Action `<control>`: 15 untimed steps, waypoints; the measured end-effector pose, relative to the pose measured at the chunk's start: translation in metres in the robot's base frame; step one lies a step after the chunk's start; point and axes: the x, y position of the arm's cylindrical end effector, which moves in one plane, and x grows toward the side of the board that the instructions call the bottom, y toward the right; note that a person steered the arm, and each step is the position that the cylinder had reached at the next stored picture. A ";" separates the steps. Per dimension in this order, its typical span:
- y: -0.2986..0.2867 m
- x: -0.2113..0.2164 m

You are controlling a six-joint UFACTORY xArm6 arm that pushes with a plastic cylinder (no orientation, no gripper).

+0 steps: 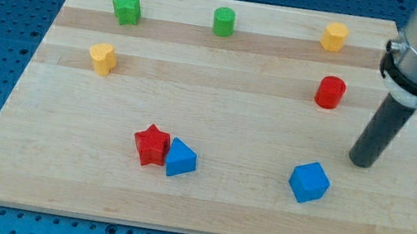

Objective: Push the blue cube to the right side of blue triangle

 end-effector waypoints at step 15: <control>-0.044 -0.049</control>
